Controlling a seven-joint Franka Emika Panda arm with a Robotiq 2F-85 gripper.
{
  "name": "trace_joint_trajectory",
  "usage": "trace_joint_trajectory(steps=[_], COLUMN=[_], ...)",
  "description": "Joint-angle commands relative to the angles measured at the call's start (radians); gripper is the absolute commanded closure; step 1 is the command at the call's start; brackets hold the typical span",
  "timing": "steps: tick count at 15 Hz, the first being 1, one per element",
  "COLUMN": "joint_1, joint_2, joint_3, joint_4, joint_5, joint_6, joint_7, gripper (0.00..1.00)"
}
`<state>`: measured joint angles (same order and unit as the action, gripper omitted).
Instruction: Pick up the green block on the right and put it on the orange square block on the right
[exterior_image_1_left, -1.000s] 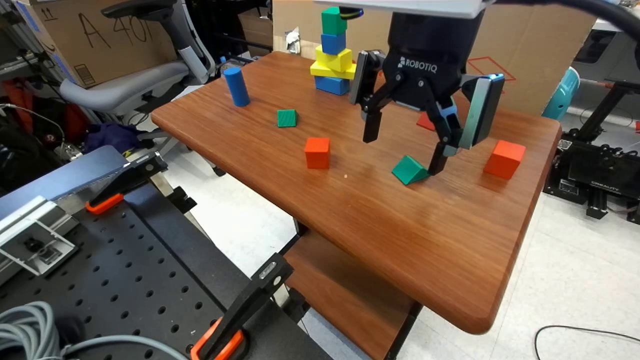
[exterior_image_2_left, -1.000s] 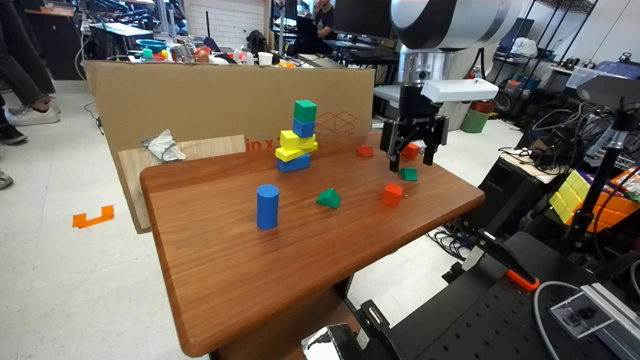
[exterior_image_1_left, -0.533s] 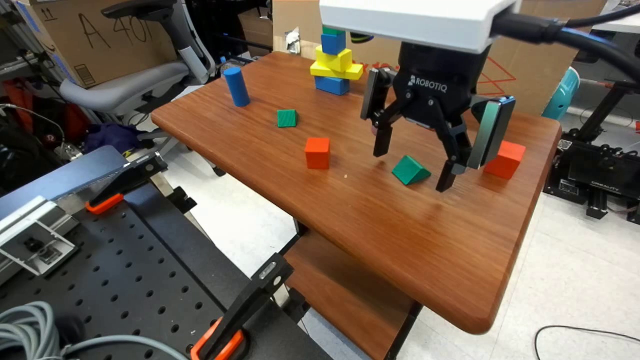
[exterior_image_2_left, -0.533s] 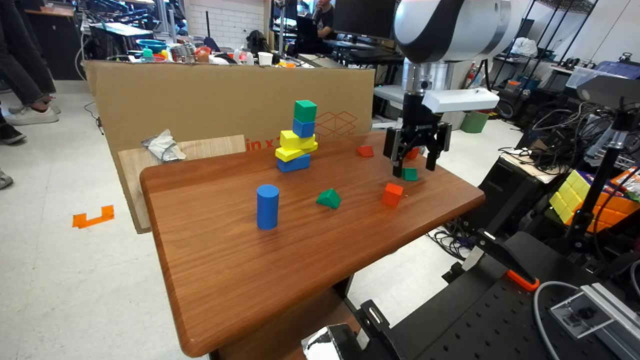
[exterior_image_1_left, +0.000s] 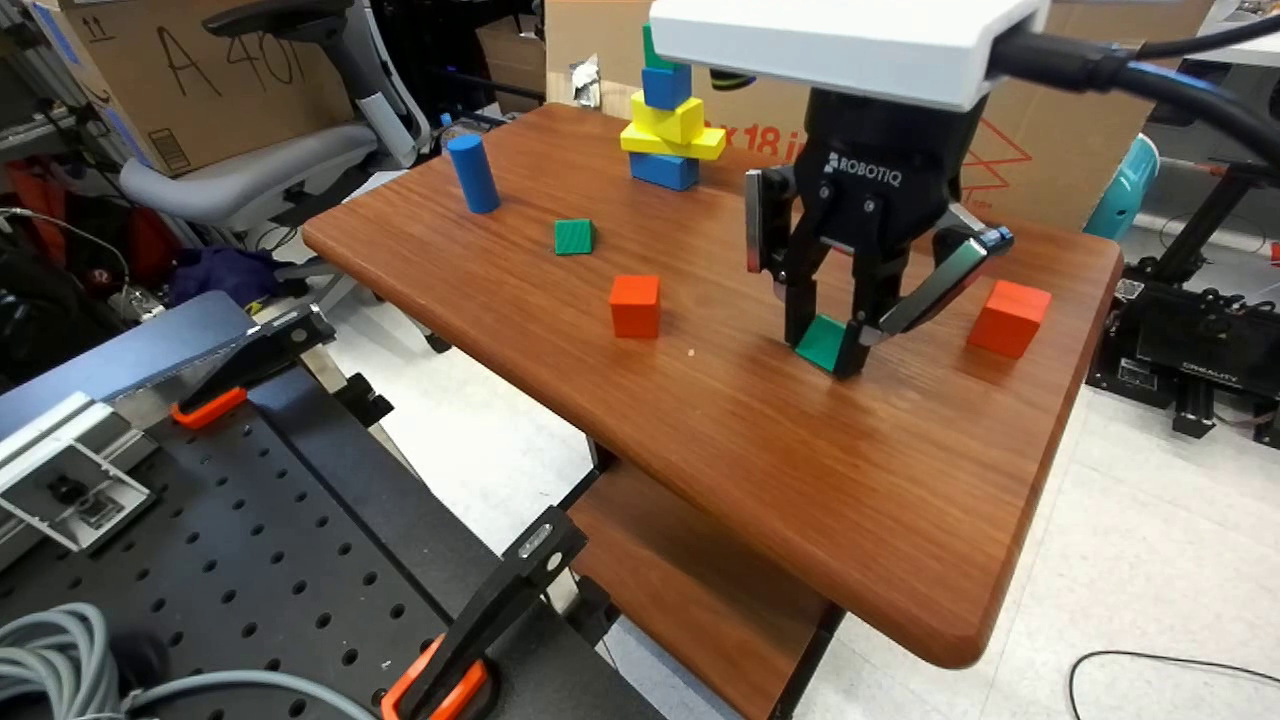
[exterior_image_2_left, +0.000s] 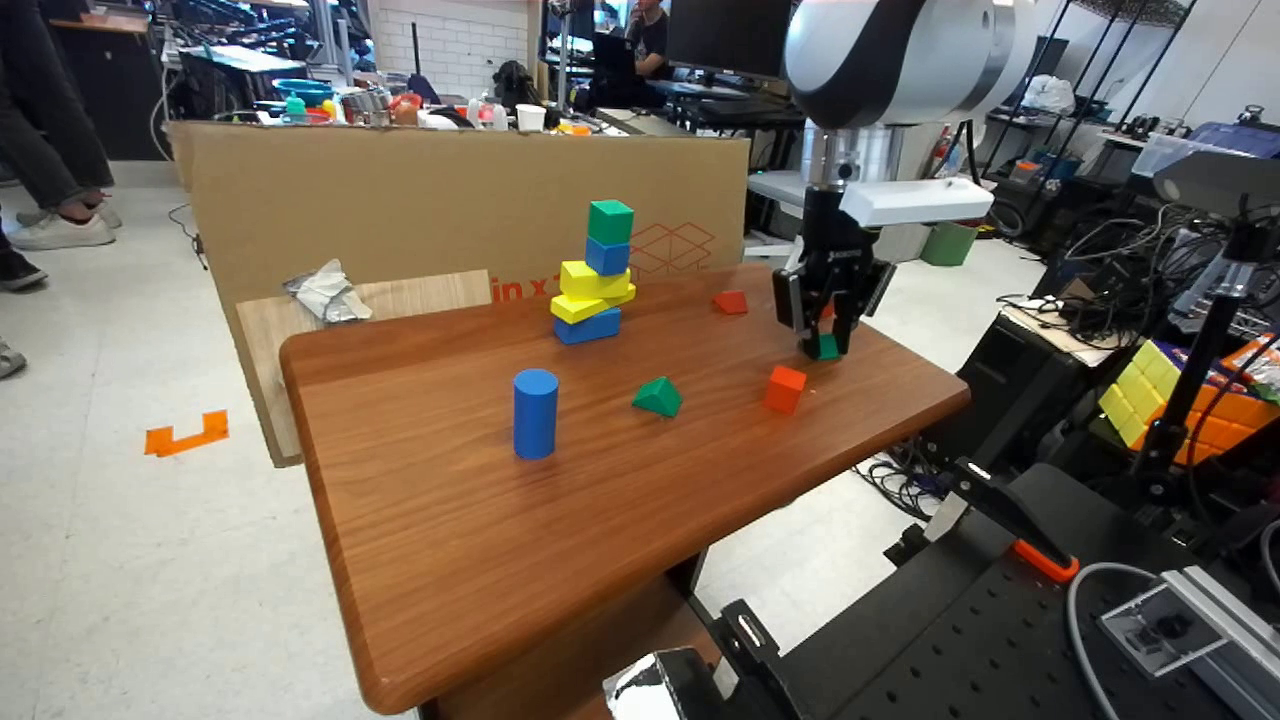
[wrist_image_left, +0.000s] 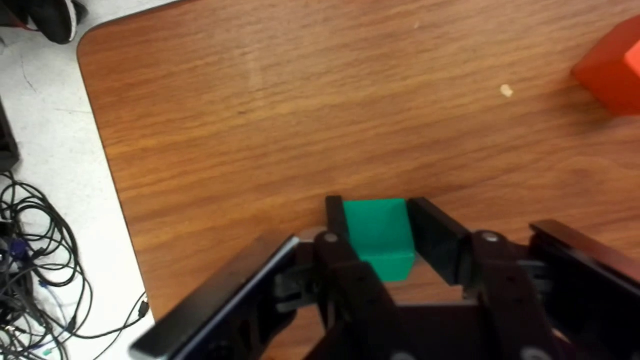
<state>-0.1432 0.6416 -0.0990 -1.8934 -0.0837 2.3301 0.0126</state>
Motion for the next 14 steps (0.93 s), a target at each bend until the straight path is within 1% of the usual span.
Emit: trace_joint_trajectory(steps=[1,4,10,14], joint_1=[0.002,0.008,-0.006,-0.006], joint_2=[0.015,0.001,-0.057,-0.086], joint_3=[-0.007,-0.012,0.006,-0.004], joint_4=[0.02,0.02,0.024,0.038], joint_5=[0.015,-0.003,0.002,-0.019], joint_6=[0.006,-0.018,-0.054,-0.081], joint_7=[0.003,-0.009,-0.085,-0.13], gripper=[0.88,0.89,0.89,0.89])
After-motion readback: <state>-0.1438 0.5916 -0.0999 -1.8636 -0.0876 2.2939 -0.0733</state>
